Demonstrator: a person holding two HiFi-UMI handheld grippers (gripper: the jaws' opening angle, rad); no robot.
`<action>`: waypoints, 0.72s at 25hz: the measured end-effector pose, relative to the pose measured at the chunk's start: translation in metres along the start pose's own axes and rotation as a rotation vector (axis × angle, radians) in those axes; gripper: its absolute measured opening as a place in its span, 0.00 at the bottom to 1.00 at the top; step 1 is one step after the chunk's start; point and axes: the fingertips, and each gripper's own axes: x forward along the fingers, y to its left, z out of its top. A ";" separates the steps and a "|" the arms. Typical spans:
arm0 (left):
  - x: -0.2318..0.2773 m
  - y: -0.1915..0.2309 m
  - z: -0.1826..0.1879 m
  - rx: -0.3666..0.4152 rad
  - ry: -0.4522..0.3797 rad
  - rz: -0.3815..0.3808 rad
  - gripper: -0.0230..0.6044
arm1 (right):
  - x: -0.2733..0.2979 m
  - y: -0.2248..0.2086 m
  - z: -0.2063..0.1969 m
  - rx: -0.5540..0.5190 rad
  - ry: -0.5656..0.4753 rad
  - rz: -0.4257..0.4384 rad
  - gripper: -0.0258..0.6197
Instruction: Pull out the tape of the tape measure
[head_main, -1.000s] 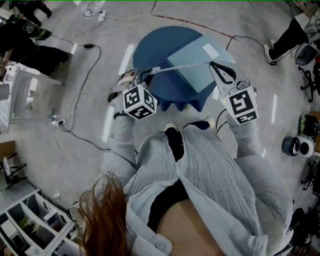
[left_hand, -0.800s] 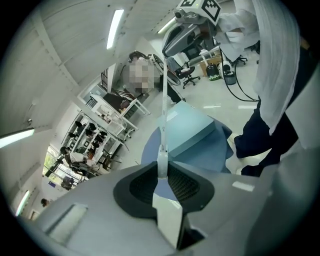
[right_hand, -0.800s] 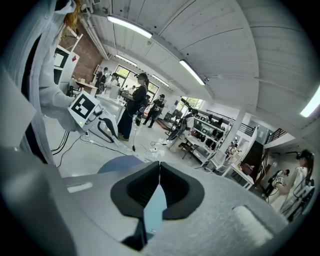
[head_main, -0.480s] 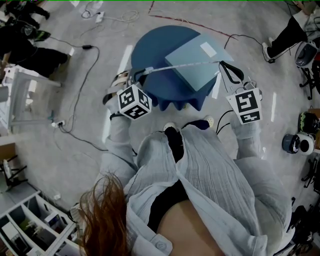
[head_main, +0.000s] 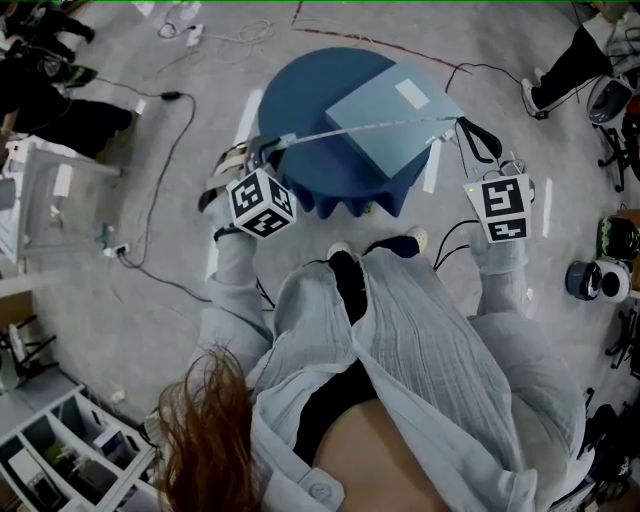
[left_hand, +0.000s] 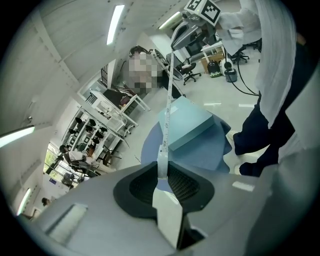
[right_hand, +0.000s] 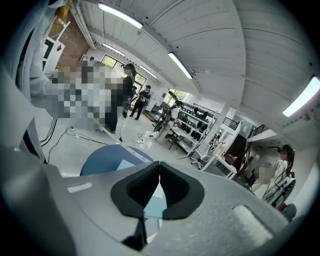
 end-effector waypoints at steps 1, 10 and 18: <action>0.001 0.000 -0.001 -0.002 0.001 0.000 0.17 | 0.000 -0.001 -0.002 -0.003 0.005 -0.004 0.06; -0.001 0.001 0.002 -0.019 -0.014 -0.002 0.17 | 0.001 -0.005 -0.016 -0.002 0.041 -0.018 0.06; -0.003 0.002 -0.013 -0.033 0.014 -0.006 0.17 | 0.000 -0.023 -0.026 0.027 0.078 -0.077 0.06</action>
